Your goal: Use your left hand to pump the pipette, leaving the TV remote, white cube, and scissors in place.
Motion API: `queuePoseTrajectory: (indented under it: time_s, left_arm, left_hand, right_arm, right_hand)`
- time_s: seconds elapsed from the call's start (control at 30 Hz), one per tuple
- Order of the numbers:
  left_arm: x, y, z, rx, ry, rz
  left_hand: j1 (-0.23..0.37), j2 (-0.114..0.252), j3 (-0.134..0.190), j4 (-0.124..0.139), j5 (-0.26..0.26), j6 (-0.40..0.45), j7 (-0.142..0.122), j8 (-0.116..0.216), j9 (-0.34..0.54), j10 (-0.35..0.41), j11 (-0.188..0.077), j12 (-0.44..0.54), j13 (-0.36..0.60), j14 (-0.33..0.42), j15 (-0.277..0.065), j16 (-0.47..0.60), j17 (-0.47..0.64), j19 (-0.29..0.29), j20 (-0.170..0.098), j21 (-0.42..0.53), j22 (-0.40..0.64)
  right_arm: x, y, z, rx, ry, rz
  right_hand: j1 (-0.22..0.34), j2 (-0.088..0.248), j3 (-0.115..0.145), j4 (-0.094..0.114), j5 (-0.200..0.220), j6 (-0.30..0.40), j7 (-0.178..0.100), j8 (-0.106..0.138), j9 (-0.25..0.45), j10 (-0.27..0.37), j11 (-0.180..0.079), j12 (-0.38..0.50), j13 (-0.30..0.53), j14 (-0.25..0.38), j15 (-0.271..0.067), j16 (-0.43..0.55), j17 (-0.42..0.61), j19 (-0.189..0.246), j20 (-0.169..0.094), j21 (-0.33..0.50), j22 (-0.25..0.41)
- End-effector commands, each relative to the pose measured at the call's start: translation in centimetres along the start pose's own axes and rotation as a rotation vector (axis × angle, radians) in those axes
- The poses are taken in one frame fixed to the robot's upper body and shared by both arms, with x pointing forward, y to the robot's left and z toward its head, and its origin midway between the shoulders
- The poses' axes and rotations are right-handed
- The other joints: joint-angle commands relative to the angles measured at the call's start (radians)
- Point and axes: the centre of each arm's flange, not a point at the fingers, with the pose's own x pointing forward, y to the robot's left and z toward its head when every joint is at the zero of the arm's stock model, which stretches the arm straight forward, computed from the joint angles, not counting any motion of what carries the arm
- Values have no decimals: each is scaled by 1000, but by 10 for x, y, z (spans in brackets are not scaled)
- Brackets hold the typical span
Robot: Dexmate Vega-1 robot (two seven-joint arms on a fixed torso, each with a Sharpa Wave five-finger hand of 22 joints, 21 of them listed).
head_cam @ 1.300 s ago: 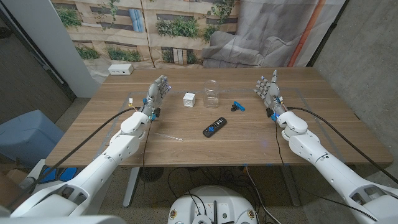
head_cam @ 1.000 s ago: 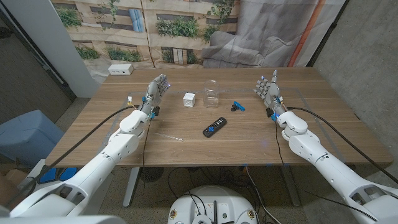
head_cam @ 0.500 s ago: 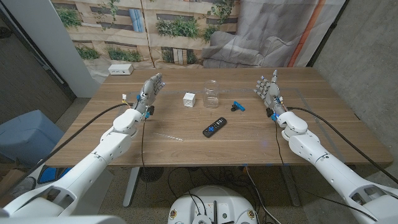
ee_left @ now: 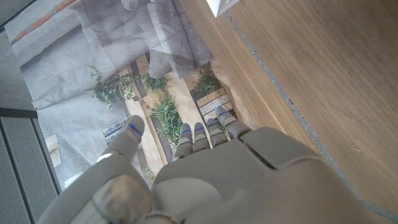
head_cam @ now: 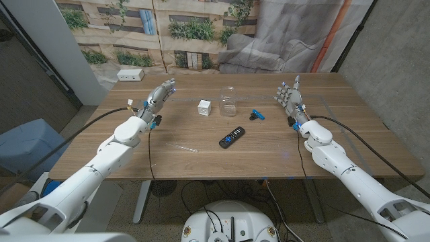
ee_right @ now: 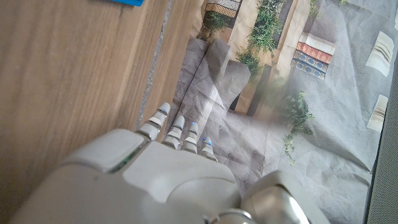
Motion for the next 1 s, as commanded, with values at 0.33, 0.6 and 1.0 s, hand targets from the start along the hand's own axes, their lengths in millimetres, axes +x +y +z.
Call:
queuePoseTrajectory:
  time_s: [0.33, 0.6, 1.0]
  left_arm:
    - [-31, 2, 26, 263, -54, -32]
    - [-40, -2, 38, 352, -85, -32]
    - [-57, -3, 52, 533, -82, -33]
  left_hand:
    - [81, -30, 3, -47, 6, 73, -20, 22, 4, 63, -27, 11, 1, 33, -36, 8, 4, 40, -40, 2, 3]
    - [144, -47, 2, -48, 9, 130, -26, 32, 4, 124, -46, 17, 2, 89, -51, 12, 4, 82, -31, 7, 4]
    - [236, -65, 4, -51, 15, 190, -44, 35, 3, 186, -67, 18, 3, 149, -65, 12, 3, 126, -16, 7, 4]
  right_arm:
    - [0, 0, 0, 0, 0, 0]
    - [0, 0, 0, 0, 0, 0]
    - [0, 0, 0, 0, 0, 0]
  right_hand:
    - [0, 58, -7, 1, 6, 3, -9, 7, 1, -7, -4, 1, 5, -10, -78, 6, 4, 5, 2, 4, 5]
    - [0, 58, -7, 0, 6, 4, -8, 7, 1, 0, -7, 3, 5, -10, -79, 6, 4, 5, 2, 4, 5]
    - [0, 58, -7, 0, 6, 3, -9, 7, 1, -1, -3, 3, 5, -10, -79, 6, 4, 5, 2, 4, 5]
